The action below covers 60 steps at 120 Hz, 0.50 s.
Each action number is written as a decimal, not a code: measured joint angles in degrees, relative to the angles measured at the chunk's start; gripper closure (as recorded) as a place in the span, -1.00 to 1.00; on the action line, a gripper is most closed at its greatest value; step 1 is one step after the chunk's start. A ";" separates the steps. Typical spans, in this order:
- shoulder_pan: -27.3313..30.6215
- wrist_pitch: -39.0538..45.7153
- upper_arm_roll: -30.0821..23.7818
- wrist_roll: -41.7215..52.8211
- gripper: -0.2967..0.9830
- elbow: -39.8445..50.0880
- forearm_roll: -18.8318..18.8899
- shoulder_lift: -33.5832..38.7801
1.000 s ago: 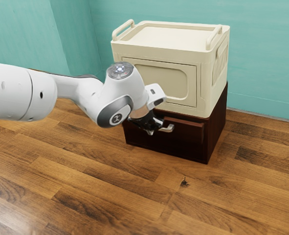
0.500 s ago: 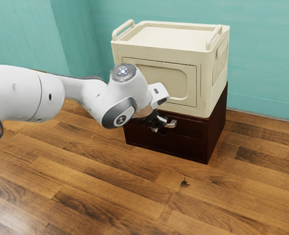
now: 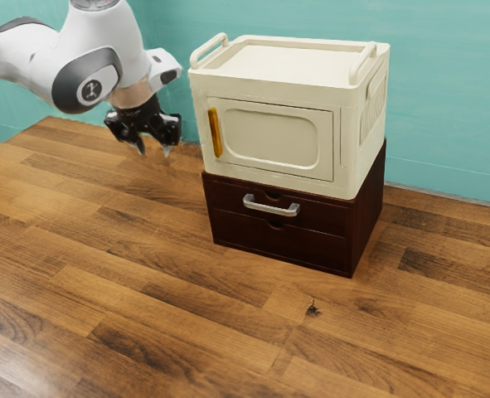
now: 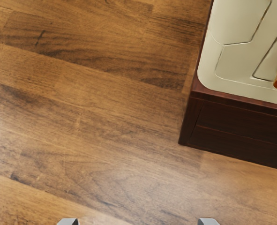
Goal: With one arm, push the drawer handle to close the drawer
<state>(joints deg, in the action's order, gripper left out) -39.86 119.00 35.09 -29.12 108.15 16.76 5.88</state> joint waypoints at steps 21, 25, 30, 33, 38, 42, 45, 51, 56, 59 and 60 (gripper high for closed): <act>1.16 -15.38 1.73 4.39 -0.28 -10.13 -0.87 0.09; 1.13 -17.18 1.52 5.78 -0.32 -10.57 -0.88 -0.01; 0.80 -19.06 1.24 7.40 -0.36 -10.63 -0.77 -0.13; 0.59 -20.01 1.13 8.31 -0.38 -10.52 -0.73 -0.18; 0.36 -21.37 1.03 9.74 -0.41 -10.00 -0.76 -0.23; 0.29 -22.25 1.00 10.81 -0.43 -9.63 -0.83 -0.23; 0.29 -22.83 1.01 11.58 -0.44 -9.42 -0.89 -0.21; 0.35 -23.73 1.09 13.02 -0.46 -8.80 -0.99 -0.19; 0.43 -24.27 1.15 14.14 -0.47 -8.45 -1.05 -0.14; 0.49 -24.54 1.17 14.77 -0.48 -8.31 -1.09 -0.14; 0.50 -24.62 1.18 14.98 -0.48 -8.27 -1.11 -0.15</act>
<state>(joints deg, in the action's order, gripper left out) -39.35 94.38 36.27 -14.15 99.88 15.65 5.73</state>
